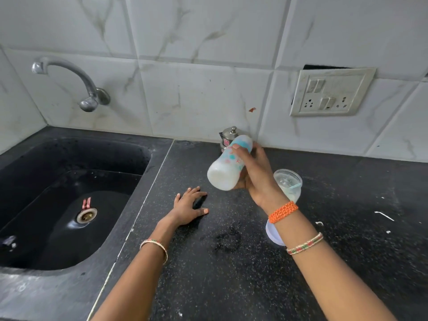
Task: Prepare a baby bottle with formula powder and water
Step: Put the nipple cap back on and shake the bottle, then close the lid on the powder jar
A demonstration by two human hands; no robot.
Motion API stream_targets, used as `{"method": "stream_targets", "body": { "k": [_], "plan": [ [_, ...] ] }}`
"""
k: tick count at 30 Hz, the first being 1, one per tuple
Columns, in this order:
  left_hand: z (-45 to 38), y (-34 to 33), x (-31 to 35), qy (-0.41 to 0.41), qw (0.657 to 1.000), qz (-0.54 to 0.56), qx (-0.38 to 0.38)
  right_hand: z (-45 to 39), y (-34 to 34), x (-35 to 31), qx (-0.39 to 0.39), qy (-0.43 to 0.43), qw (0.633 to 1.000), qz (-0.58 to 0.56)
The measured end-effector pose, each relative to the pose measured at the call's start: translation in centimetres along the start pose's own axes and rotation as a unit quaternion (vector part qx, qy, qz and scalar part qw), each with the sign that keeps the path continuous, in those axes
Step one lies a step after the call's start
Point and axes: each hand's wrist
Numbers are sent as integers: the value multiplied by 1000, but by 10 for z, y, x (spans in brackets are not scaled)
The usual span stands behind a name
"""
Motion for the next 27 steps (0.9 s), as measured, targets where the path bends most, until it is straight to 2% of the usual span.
{"method": "stream_targets", "body": {
  "k": [2,4,7,11,14,18,22,24,25,27],
  "plan": [
    [-3,5,3,-6,1000,-3,8,-3,5,3,30,70,997,33],
    [-5,10,7,-7,1000,-12,9,-12,7,13,25,116,985,127],
    [-1,8,7,-3,1000,-16,10,-19,11,39,-14,88,964,251],
    [6,7,7,-10,1000,-4,13,-25,16,61,-33,49,951,304],
    [21,10,0,-28,995,68,74,-27,14,67,-47,38,953,298],
    [48,17,-9,0,981,109,158,-29,8,69,-78,55,936,338],
    [64,17,10,-15,959,158,234,-20,8,75,-63,61,919,384],
    [70,11,27,-43,947,175,267,-9,11,79,-42,49,891,449],
    [72,6,38,-53,943,186,272,-2,15,79,-26,34,864,501],
    [72,-6,56,-64,940,214,256,15,31,74,3,1,773,634]
  ]
}}
Point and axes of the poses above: each hand's wrist, its own z-axis away from the middle knuckle, its own y-axis out of the back of the hand, x = y × z, and after that the axes turned 4 degrees about -x, right-handed
